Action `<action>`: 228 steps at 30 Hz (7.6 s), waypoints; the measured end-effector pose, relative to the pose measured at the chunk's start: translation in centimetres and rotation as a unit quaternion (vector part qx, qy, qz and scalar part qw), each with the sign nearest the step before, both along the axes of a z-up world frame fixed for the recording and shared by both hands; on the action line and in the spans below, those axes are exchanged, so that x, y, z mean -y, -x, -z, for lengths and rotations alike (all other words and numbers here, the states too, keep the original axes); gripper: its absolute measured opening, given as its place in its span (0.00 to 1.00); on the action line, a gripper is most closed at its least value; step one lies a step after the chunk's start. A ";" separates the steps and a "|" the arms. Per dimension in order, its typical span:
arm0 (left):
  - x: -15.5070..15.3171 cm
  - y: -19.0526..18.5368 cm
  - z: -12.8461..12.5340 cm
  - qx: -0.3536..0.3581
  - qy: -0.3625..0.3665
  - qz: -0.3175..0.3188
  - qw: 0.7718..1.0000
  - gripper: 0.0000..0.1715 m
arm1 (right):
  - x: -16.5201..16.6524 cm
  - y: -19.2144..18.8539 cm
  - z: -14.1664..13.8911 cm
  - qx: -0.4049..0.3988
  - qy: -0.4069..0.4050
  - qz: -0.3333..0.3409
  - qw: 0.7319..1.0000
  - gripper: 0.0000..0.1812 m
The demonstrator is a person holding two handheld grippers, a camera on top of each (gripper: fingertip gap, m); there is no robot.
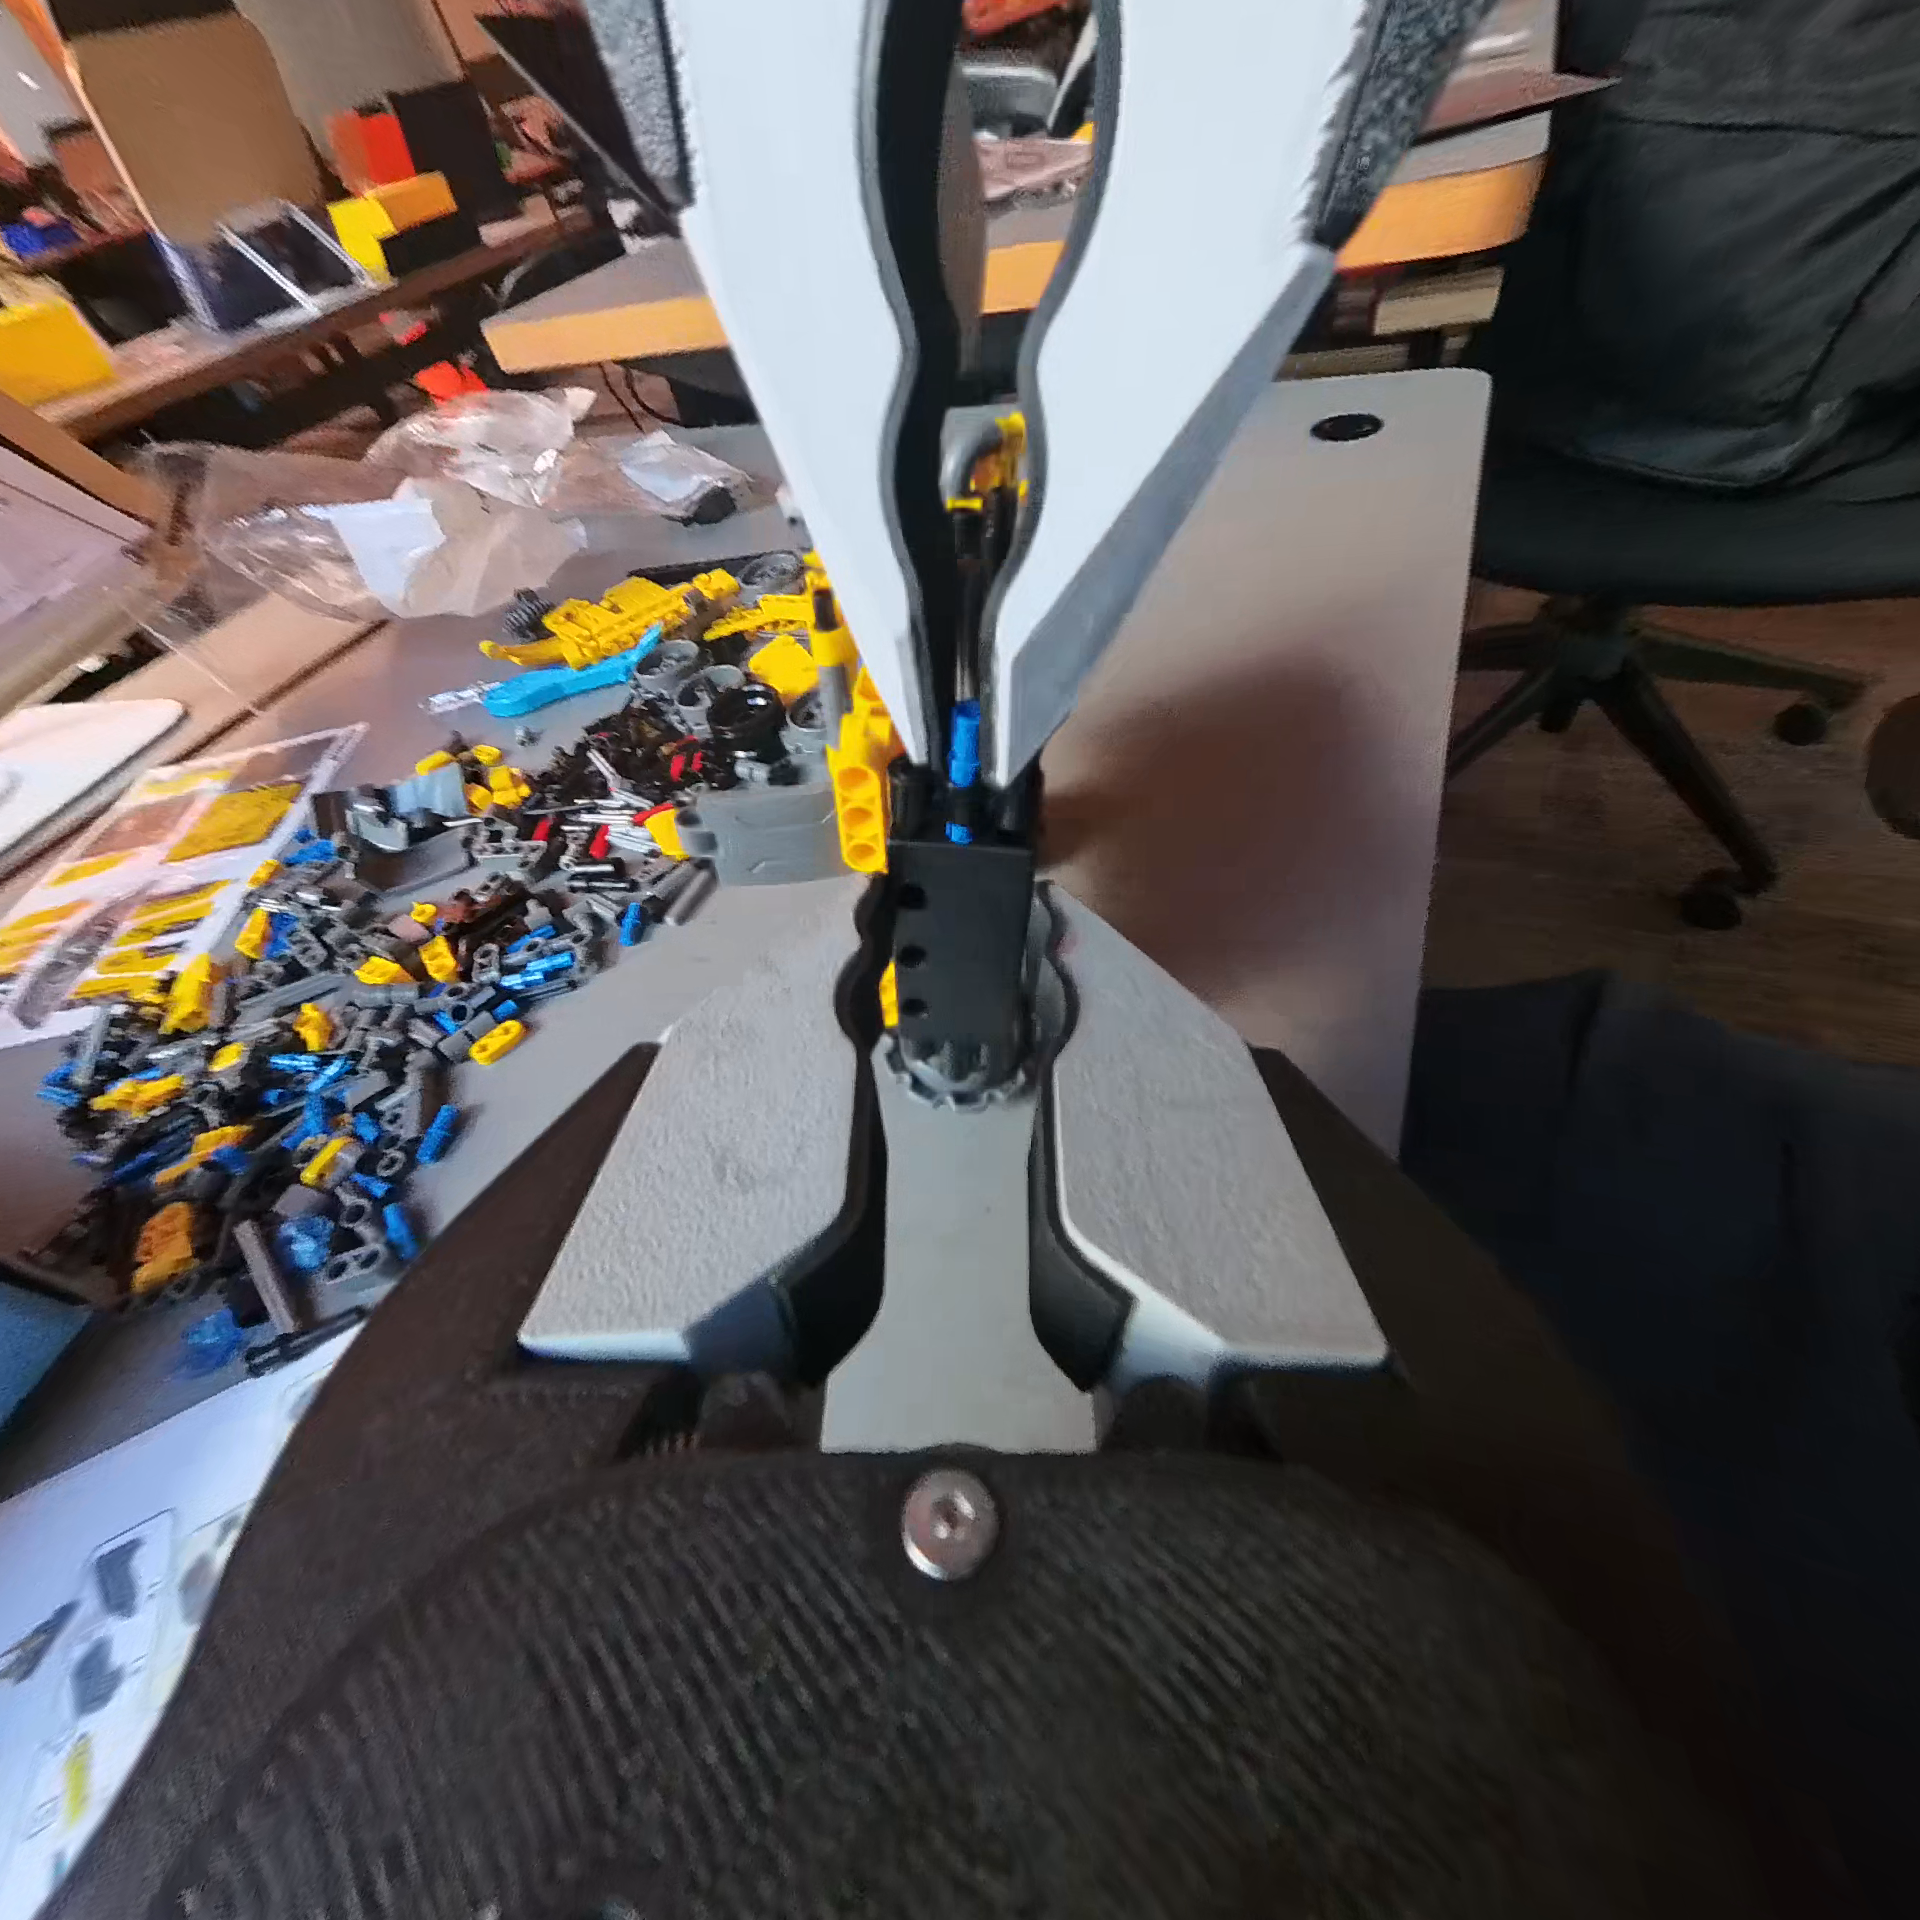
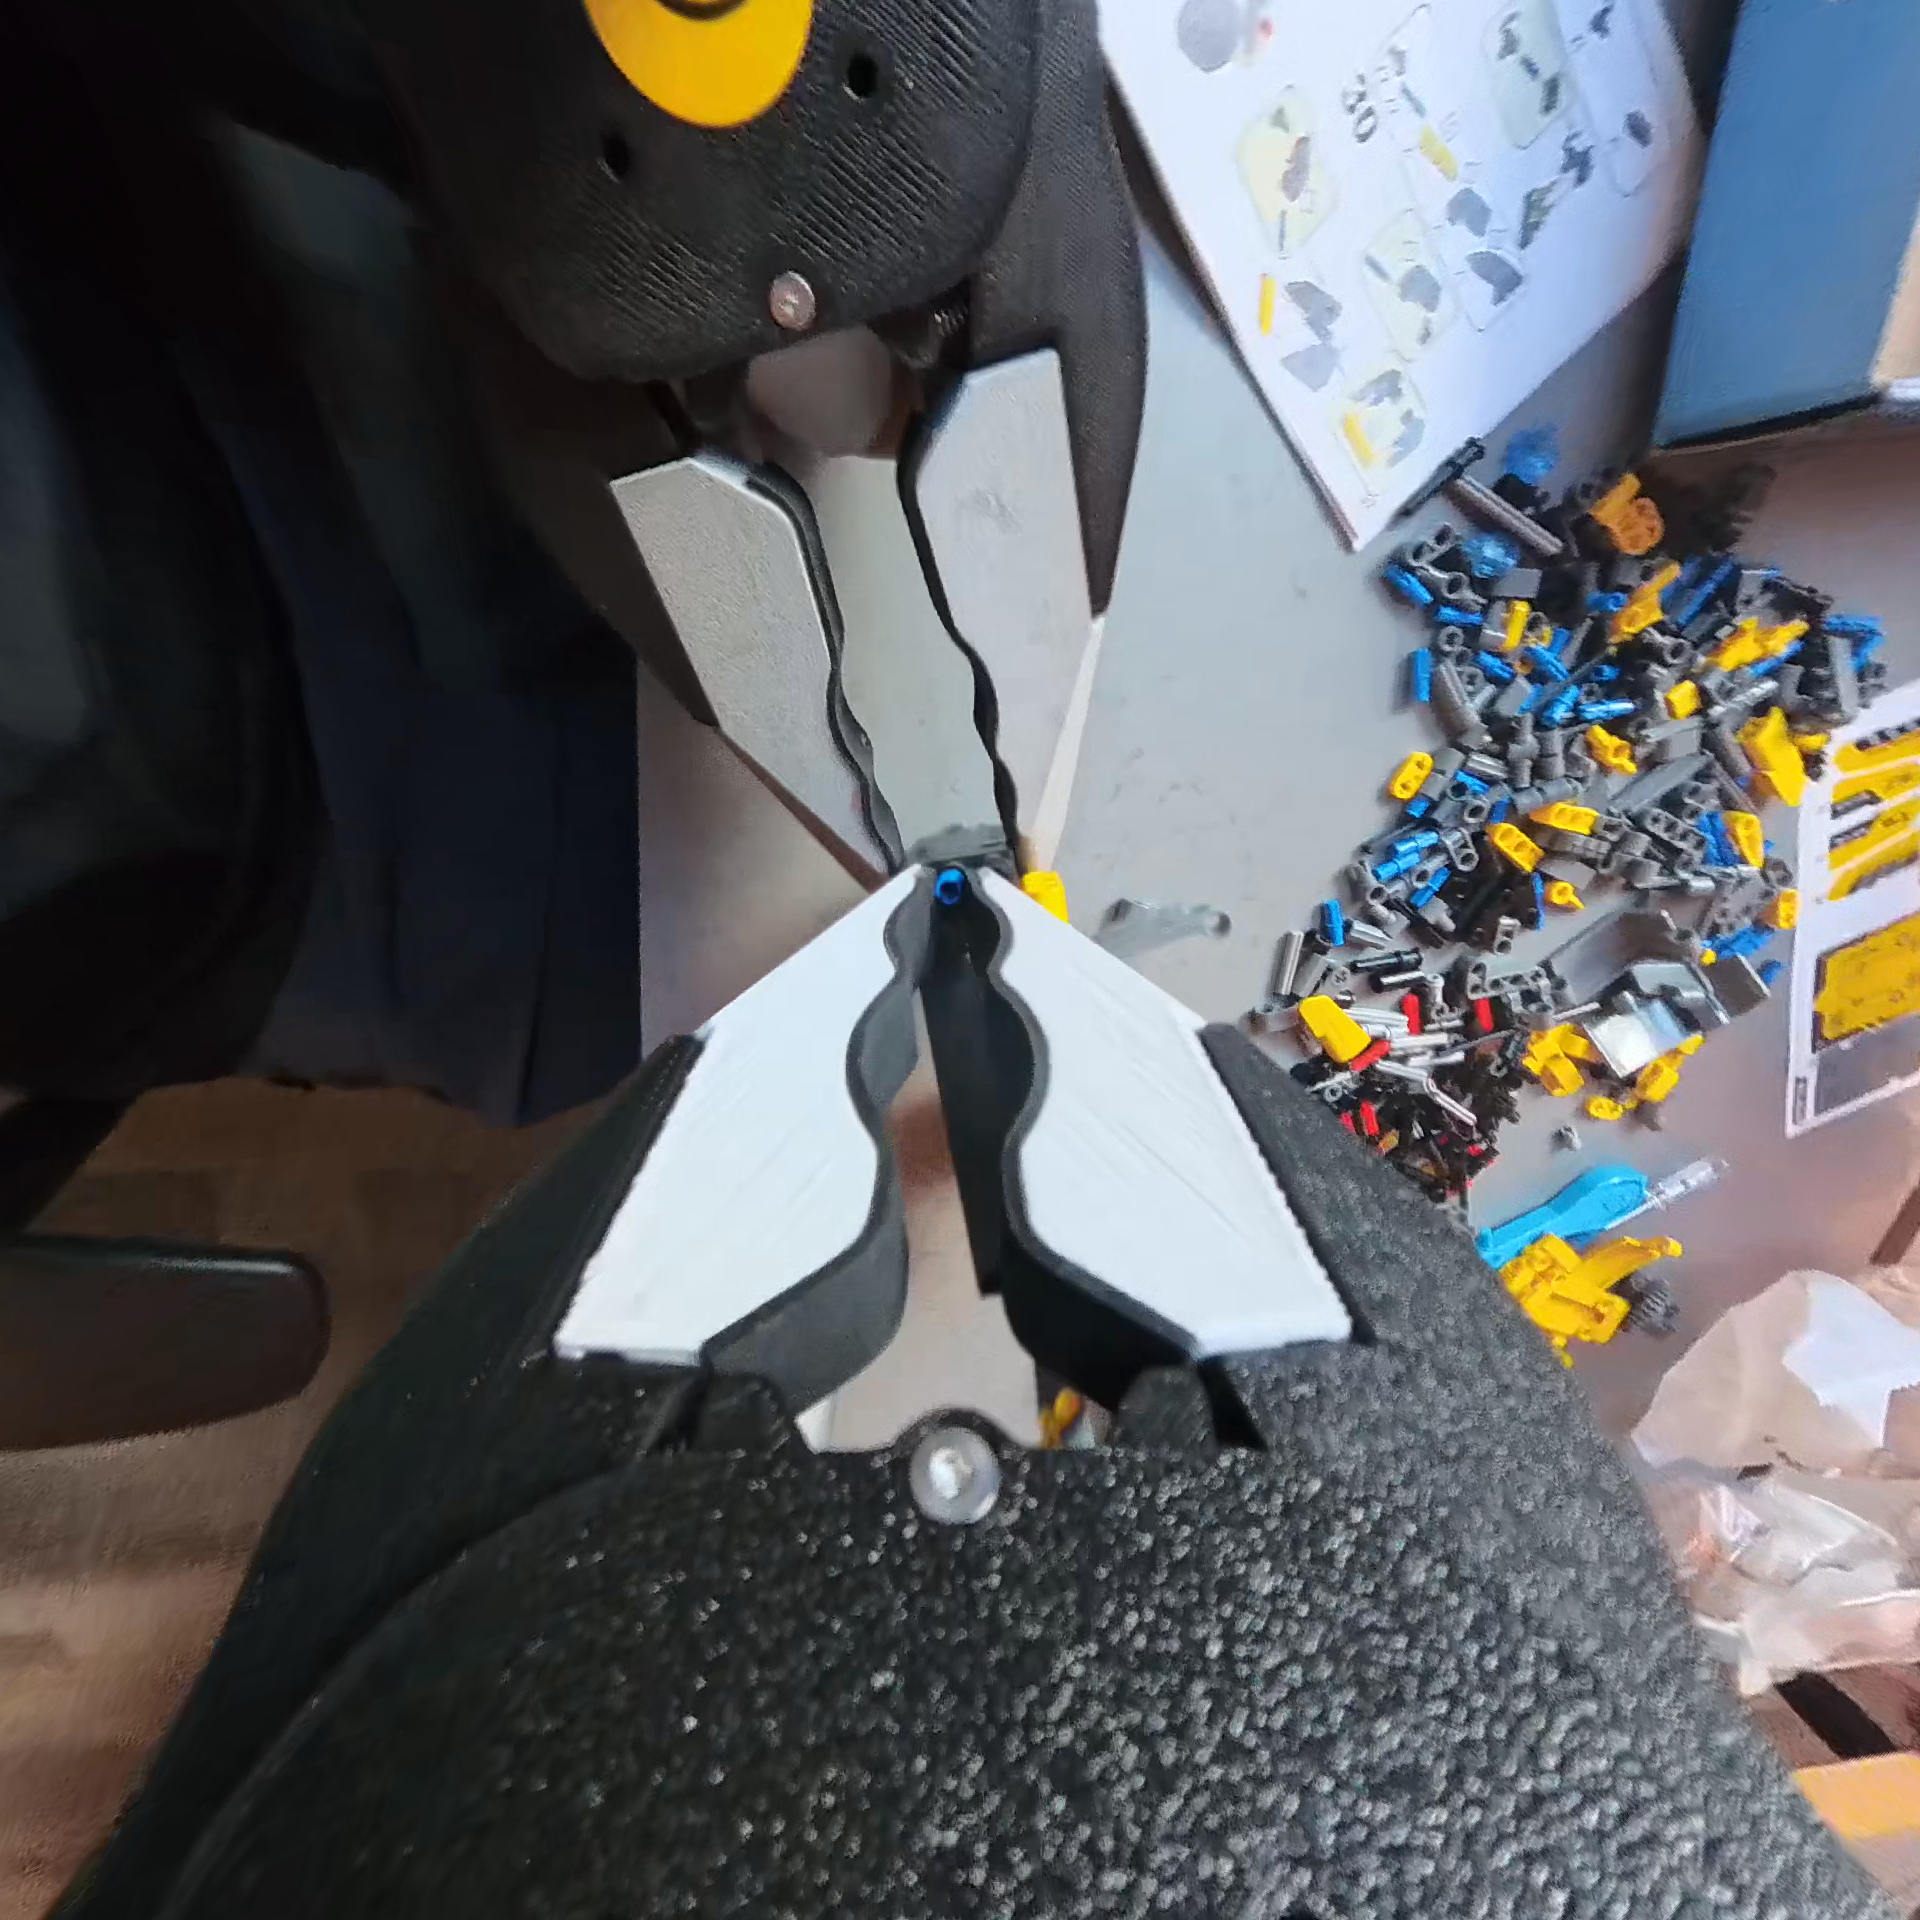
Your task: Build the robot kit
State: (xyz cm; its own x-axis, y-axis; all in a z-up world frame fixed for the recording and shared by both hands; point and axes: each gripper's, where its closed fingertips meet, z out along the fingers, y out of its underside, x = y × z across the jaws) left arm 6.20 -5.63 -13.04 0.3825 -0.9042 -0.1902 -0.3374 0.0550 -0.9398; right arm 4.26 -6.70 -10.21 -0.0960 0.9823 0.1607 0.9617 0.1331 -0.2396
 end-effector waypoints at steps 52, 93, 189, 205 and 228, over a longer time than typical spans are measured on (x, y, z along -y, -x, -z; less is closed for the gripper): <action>0.1 -2.5 2.0 -0.099 0.223 0.289 0.926 0.27 | 7.2 -4.6 7.6 -0.097 -0.239 -0.089 0.962 0.29; 2.4 -3.5 4.1 -0.131 0.205 0.370 0.897 0.22 | 5.7 -5.7 9.0 0.090 -0.187 -0.147 0.967 0.31; 4.4 -3.3 3.1 -0.266 -0.528 0.077 0.803 0.20 | 7.5 -4.9 7.0 -0.478 0.008 0.402 0.781 0.15; 7.4 -1.4 -5.4 -0.322 -0.163 0.177 0.916 0.15 | 9.8 -8.0 -5.9 -0.509 -0.086 0.251 0.819 0.17; 4.0 -3.5 -5.9 -0.232 0.074 0.362 0.900 0.14 | 3.9 -7.4 -5.3 -0.409 -0.181 0.066 0.892 0.04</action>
